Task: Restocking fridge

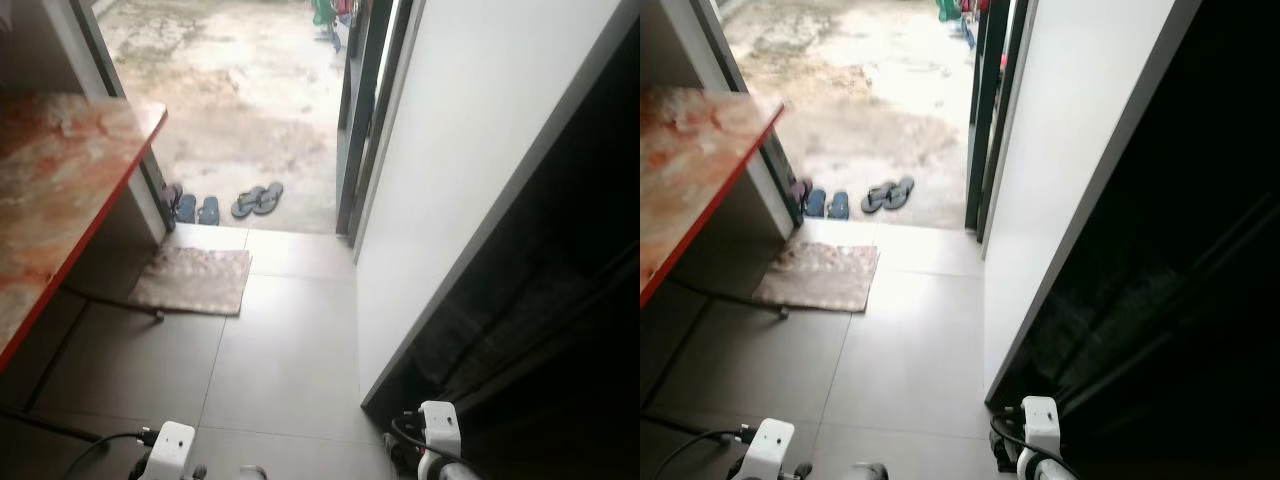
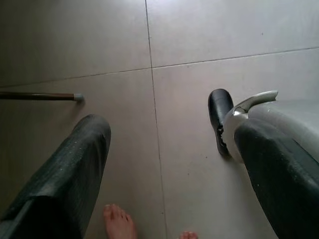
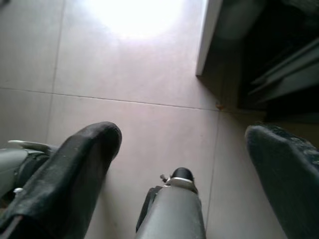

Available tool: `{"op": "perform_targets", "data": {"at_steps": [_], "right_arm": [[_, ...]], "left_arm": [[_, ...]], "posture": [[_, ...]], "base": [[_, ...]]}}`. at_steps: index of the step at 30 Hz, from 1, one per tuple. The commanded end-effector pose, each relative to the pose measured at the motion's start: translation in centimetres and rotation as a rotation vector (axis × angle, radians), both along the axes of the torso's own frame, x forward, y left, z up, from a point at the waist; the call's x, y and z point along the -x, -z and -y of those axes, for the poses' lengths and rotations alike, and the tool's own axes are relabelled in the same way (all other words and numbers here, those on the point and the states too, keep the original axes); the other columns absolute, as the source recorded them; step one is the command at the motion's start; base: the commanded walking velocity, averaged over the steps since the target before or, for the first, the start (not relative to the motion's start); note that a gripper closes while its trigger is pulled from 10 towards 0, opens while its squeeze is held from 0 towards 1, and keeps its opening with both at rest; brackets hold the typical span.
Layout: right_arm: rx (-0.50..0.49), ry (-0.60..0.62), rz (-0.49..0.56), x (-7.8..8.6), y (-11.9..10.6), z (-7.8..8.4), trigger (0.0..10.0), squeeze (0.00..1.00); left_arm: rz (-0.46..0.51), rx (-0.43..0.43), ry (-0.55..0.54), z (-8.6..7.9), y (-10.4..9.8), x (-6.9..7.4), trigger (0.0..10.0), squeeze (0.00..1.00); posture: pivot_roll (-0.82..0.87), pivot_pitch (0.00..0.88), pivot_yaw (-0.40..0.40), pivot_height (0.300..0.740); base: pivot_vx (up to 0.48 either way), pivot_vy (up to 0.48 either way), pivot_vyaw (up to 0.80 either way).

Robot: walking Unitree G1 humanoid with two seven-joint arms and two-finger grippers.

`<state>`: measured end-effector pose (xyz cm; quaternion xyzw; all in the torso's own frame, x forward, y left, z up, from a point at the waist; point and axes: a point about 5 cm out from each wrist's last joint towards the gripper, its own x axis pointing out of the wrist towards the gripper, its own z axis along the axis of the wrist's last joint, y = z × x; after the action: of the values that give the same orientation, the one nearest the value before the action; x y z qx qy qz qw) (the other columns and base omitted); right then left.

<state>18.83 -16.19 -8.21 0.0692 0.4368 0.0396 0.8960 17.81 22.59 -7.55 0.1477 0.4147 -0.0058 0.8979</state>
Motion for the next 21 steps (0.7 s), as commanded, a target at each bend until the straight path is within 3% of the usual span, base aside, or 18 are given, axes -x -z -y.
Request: {"op": "perform_targets", "data": {"at_steps": [1, 21], "right_arm": [[0.022, 0.008, -0.036, 1.07, 0.46, 1.02, 10.0, 0.0], [0.029, -0.022, -0.041, 1.26, 0.53, 1.11, 10.0, 0.0]], "left_arm": [[-0.02, 0.01, 0.01, 0.51, 0.33, 0.38, 10.0, 0.0], [-0.023, 0.02, 0.003, 0.91, 0.5, 0.58, 10.0, 0.0]], "posture": [[0.07, 0.156, -0.07, 0.74], [0.07, 0.111, -0.082, 0.74]], "base": [[0.0, 0.0, 0.8], [0.0, 0.0, 0.8]]}}
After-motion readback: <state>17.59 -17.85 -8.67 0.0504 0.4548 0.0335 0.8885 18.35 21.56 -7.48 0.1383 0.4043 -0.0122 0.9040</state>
